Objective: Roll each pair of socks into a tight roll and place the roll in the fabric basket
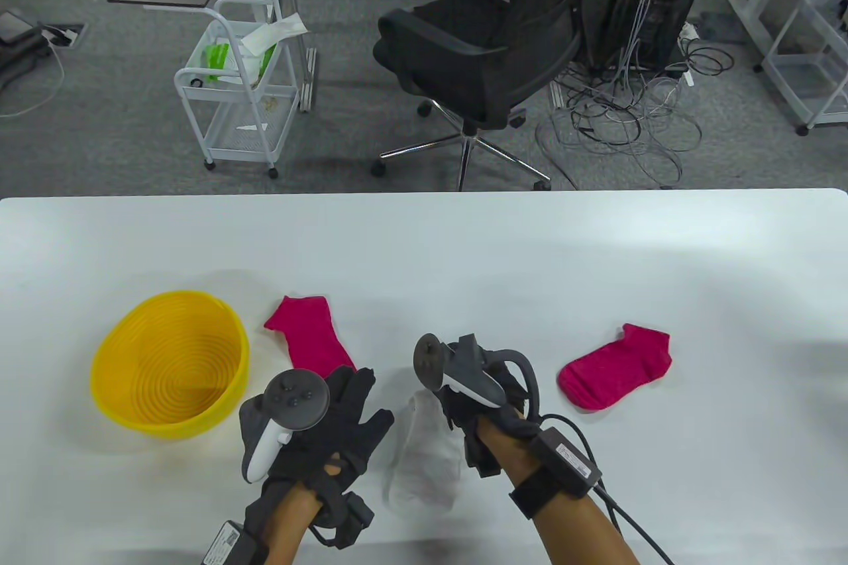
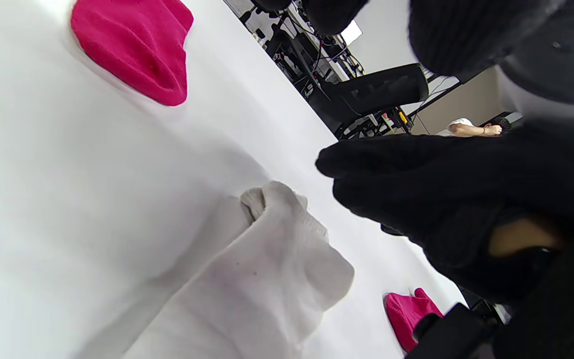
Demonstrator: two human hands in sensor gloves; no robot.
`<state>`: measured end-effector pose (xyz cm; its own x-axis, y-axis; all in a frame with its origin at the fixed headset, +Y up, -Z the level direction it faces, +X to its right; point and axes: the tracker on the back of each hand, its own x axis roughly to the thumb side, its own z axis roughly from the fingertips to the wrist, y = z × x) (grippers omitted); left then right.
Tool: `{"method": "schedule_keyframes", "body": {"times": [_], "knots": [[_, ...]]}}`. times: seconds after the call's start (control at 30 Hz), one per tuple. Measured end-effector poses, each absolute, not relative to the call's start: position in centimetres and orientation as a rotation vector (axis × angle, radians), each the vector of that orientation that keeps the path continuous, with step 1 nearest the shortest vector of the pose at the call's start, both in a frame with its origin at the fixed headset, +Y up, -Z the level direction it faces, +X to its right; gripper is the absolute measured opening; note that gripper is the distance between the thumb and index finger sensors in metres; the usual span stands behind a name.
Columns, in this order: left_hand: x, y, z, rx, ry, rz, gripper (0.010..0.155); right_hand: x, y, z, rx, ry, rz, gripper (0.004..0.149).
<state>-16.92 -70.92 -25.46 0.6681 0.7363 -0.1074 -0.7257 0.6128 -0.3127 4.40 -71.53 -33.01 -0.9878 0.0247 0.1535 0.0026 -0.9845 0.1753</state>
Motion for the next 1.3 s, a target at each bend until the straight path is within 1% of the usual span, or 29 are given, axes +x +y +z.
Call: {"method": "schedule_keyframes", "body": {"times": [0.17,0.3,0.37,0.4,0.43,0.5,0.53,0.57,0.63,0.73,0.83,0.9,1.0,1.07,1.13,1.2,1.3], "knots": [[-16.5,-71.1,-25.5,-0.387,-0.064,0.830,0.076,7.5,-70.2,-32.2,0.237,0.223,2.954,0.057],[-15.6,-71.1,-25.5,-0.440,-0.119,0.798,0.074,9.0,-69.1,-30.2,0.216,0.226,2.836,0.059],[-15.0,-71.0,-25.5,-0.462,-0.175,0.782,0.073,9.4,-68.7,-28.6,0.234,0.217,2.798,0.056],[-14.3,-70.8,-25.5,-0.471,-0.271,0.746,0.070,9.4,-68.5,-27.5,0.264,0.236,2.787,0.052],[-14.0,-70.6,-25.4,-0.486,-0.311,0.703,0.068,9.3,-68.4,-26.8,0.284,0.247,2.785,0.050],[-13.2,-70.1,-25.0,-0.447,-0.353,0.617,0.063,8.9,-68.4,-24.9,0.361,0.274,2.787,0.045],[-12.9,-70.1,-24.9,-0.461,-0.366,0.595,0.060,8.8,-68.5,-24.5,0.375,0.283,2.789,0.042],[-12.6,-70.2,-24.8,-0.499,-0.388,0.568,0.058,8.5,-68.7,-23.6,0.413,0.320,2.786,0.040],[-12.0,-70.7,-24.6,-0.546,-0.395,0.523,0.055,8.0,-69.2,-22.4,0.459,0.364,2.775,0.039],[-11.5,-71.9,-24.5,-0.626,-0.376,0.440,0.052,7.3,-70.4,-21.5,0.508,0.414,2.784,0.041],[-11.1,-72.8,-24.5,-0.647,-0.348,0.363,0.052,6.7,-71.8,-21.3,0.539,0.485,2.877,0.052],[-10.9,-73.4,-24.6,-0.645,-0.341,0.337,0.052,6.4,-72.6,-21.2,0.544,0.484,2.932,0.058],[-10.4,-74.0,-24.6,-0.651,-0.334,0.302,0.053,6.1,-73.8,-21.1,0.552,0.536,2.984,0.062],[-10.1,-74.4,-24.6,-0.642,-0.331,0.286,0.053,5.8,-74.6,-21.1,0.535,0.526,3.017,0.063],[-10.0,-74.7,-24.7,-0.638,-0.325,0.273,0.053,5.6,-75.0,-21.2,0.518,0.495,3.054,0.063],[-9.9,-75.1,-24.8,-0.644,-0.317,0.267,0.052,5.5,-75.3,-21.3,0.497,0.449,3.067,0.059],[-9.8,-75.4,-24.9,-0.629,-0.318,0.273,0.052,5.3,-75.5,-21.6,0.471,0.393,3.080,0.049]]}}
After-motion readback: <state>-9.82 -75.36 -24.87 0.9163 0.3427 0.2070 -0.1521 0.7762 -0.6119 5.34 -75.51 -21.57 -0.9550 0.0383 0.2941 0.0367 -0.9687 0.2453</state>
